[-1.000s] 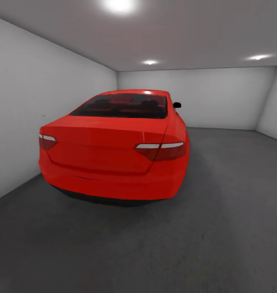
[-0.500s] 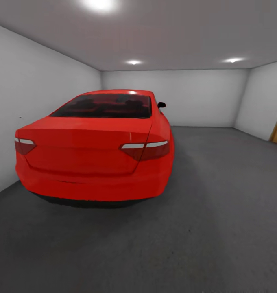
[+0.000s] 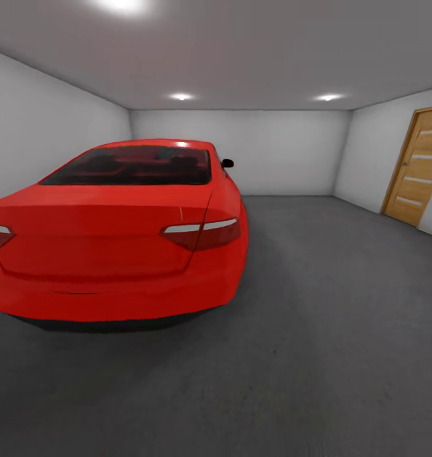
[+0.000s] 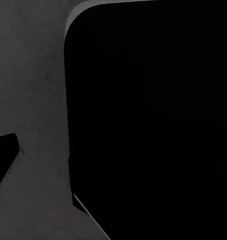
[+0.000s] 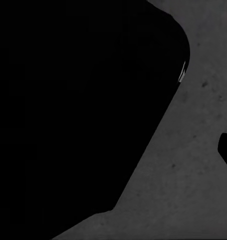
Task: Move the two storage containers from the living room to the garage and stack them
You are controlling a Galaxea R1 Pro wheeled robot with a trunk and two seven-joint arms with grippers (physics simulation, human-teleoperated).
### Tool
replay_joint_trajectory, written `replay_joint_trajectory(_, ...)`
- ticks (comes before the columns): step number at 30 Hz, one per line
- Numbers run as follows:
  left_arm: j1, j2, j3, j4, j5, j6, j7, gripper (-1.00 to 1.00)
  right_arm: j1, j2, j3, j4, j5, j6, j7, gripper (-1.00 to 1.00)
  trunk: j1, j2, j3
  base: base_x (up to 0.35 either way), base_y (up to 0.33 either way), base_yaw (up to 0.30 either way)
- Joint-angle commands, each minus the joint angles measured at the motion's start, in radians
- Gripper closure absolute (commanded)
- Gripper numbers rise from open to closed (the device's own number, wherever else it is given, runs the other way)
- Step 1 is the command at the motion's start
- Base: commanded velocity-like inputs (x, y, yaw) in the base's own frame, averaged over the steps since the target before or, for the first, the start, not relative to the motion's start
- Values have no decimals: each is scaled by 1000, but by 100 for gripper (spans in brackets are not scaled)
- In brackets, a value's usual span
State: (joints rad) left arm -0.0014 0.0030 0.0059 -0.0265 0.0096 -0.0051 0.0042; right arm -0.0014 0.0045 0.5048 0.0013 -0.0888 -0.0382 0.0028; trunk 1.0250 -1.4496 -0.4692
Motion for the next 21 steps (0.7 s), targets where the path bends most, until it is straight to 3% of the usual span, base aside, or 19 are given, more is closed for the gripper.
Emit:
replay_joint_trajectory(1,0,0,0,0,1,0,0,-100,0,0,8,0,-9,-3,0,-100,0,0,-1,0,0,-249)
replay_joint_trajectory(21,0,0,0,0,0,-1,0,-100,0,0,8,0,-9,-5,0,-100,0,0,-1,0,0,-249)
